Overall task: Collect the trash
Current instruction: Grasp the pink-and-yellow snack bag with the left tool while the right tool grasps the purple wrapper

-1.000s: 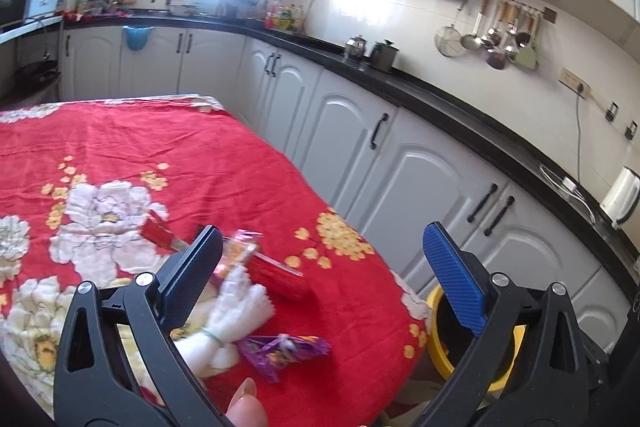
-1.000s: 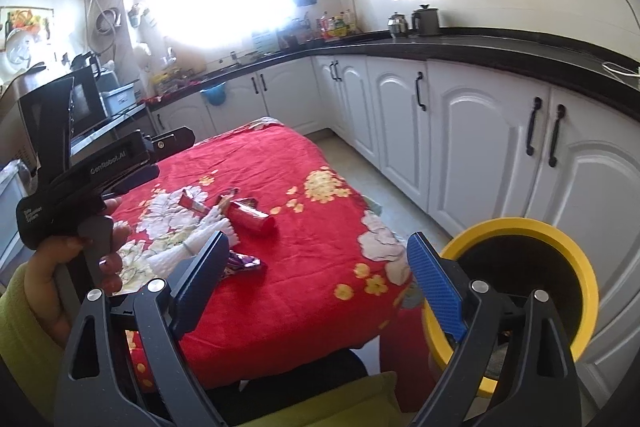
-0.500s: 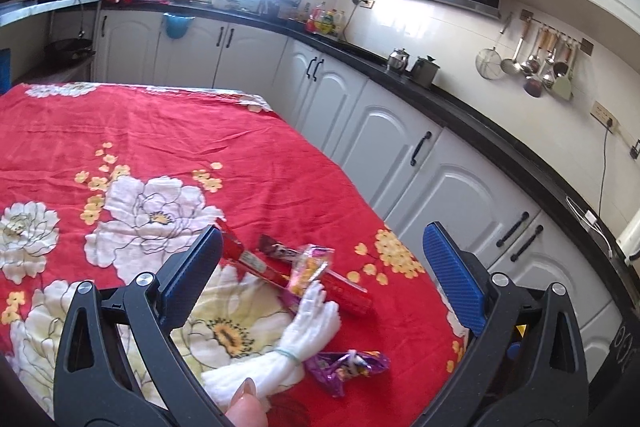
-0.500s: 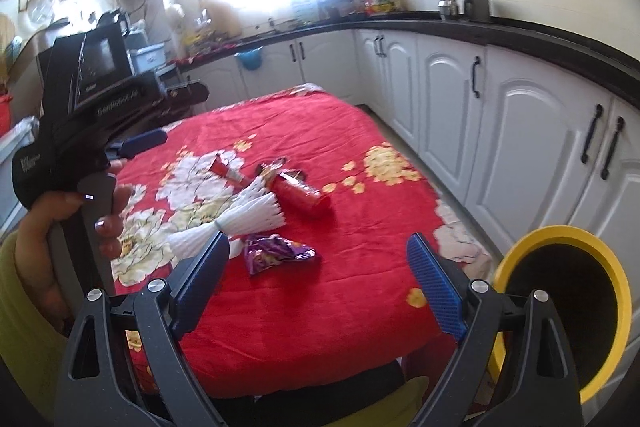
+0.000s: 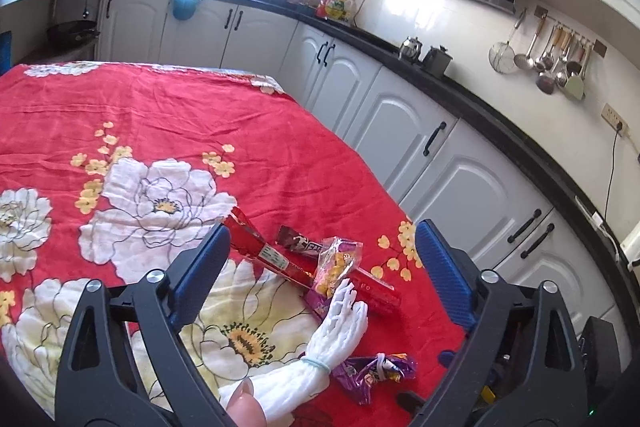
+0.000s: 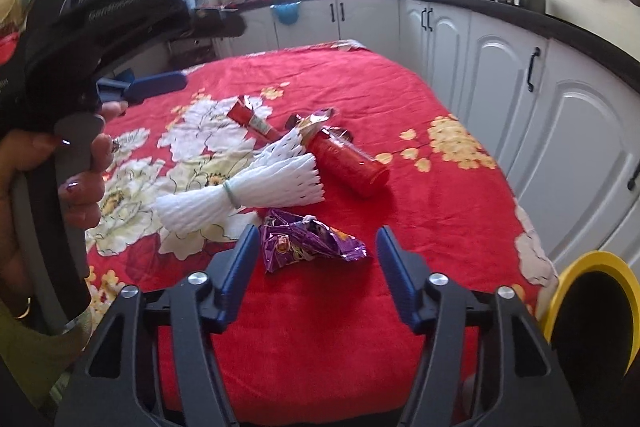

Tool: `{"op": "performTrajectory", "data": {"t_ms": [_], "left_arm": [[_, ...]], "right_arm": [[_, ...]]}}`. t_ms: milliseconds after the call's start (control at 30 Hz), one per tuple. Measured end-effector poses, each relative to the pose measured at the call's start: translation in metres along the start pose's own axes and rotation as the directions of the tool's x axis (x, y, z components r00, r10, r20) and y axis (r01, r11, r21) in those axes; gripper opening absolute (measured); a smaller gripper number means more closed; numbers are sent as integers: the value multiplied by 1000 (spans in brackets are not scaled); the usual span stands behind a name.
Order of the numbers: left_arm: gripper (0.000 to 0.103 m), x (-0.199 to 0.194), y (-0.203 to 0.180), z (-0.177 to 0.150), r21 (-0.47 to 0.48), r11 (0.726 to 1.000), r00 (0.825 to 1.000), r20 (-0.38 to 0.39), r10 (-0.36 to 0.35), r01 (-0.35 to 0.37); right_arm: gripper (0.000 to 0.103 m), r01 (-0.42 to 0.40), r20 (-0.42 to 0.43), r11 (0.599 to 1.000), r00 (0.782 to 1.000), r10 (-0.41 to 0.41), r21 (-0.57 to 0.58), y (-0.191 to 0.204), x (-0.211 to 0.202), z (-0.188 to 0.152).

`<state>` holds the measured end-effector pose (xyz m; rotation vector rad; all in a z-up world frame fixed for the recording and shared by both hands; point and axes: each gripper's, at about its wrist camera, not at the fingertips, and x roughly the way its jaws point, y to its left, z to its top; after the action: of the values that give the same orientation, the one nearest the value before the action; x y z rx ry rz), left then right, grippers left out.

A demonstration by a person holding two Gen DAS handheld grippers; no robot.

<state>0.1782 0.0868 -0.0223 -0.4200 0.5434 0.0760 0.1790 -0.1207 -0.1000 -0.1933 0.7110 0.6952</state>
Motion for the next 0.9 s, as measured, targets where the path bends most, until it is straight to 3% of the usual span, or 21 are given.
{"op": "performTrajectory", "data": {"t_ms": [100, 167, 267, 400, 533, 767, 900], "left_arm": [[75, 13, -3, -1, 19, 1000, 1000, -27, 0, 1], [71, 22, -5, 0, 36, 999, 999, -49, 3, -1], [65, 36, -7, 0, 47, 999, 996, -86, 4, 0], [64, 57, -11, -2, 66, 998, 989, -148, -2, 12], [52, 77, -16, -6, 92, 996, 978, -209, 4, 16], [45, 104, -26, -7, 157, 988, 959, -278, 45, -1], [34, 111, -27, -9, 167, 986, 953, -298, 53, -2]], "right_arm": [[45, -3, -23, 1000, 1000, 3, -14, 2, 15, 0], [28, 0, -39, 1000, 999, -1, -17, 2, 23, -1], [17, -10, -21, 1000, 1000, 9, -18, 1, 24, -4], [16, -12, -5, 1000, 1000, 12, -22, 1, 20, -7], [15, -23, 11, 1000, 1000, 22, 10, -5, 10, -10], [12, -30, 31, 997, 999, 27, 77, -23, -9, -13], [12, -21, 40, 994, 999, 17, 105, -33, -18, -16]]}}
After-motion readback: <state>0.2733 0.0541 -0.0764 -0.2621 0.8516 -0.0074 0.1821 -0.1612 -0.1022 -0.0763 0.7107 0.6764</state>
